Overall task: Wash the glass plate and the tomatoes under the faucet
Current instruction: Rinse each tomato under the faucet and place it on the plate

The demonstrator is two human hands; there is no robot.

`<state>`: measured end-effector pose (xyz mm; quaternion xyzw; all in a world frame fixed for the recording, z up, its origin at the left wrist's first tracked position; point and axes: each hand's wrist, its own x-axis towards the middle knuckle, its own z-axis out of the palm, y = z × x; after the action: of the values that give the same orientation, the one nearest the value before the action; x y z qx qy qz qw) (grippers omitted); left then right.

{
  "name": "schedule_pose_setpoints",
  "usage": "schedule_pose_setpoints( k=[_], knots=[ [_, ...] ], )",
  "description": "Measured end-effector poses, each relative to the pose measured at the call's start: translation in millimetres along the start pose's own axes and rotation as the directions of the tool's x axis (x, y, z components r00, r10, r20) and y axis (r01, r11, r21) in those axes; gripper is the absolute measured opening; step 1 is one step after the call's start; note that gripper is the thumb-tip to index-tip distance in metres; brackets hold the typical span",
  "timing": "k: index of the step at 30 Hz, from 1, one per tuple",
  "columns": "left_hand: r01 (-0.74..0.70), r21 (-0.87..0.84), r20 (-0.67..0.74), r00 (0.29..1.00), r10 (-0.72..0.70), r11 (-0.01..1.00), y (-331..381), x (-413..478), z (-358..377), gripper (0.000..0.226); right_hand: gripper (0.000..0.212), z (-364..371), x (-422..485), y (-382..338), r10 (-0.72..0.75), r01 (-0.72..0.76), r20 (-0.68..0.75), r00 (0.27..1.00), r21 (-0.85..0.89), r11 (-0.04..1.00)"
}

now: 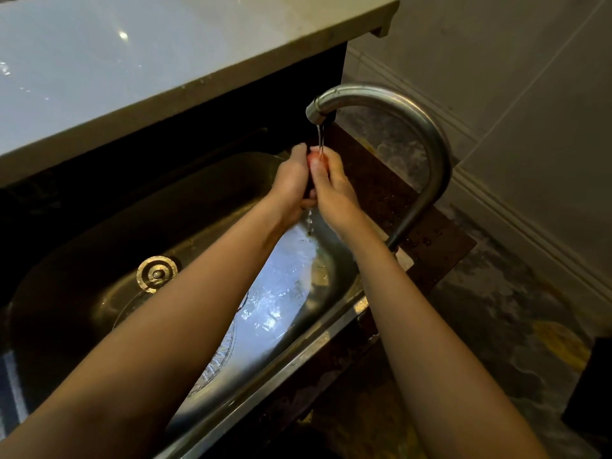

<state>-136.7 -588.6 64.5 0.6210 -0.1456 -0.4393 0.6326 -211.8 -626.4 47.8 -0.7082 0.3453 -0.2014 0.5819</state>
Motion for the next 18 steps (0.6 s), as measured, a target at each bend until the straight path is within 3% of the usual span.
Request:
schedule_pose_setpoints(
  k=[4,6,9,11,13,15,18],
  knots=[
    [-0.033,0.291,0.056,0.998,0.018,0.956,-8,-2,5,0.05,0.037,1,14,-8,0.198,-0.156,-0.197,0.96,0.212,0.965],
    [0.018,0.184,0.02,1.0,-0.023,0.983,-8,-2,6,0.048,0.032,3,15,-11,0.174,-0.141,-0.185,0.967,0.181,0.973],
    [0.066,-0.024,0.026,0.998,-0.065,0.998,-1,-1,-1,0.041,0.024,5,7,-6,0.027,-0.026,-0.004,1.0,0.093,0.995],
    [0.039,0.062,-0.003,0.999,-0.039,0.997,-2,-1,0,0.039,0.028,4,5,-6,0.035,-0.034,-0.005,0.999,0.129,0.991],
    [0.001,0.151,0.028,1.0,-0.006,0.989,-3,-6,10,0.04,0.034,2,12,-12,0.156,-0.119,-0.158,0.975,0.22,0.968],
    [-0.023,0.116,0.072,0.997,0.015,0.993,-3,-10,18,0.035,0.036,1,18,-15,0.215,-0.154,-0.234,0.948,0.253,0.955],
    [-0.03,0.051,-0.045,0.998,0.033,0.998,7,-10,9,0.035,0.034,2,10,-16,0.075,-0.068,-0.082,0.994,0.085,0.994]
  ],
)
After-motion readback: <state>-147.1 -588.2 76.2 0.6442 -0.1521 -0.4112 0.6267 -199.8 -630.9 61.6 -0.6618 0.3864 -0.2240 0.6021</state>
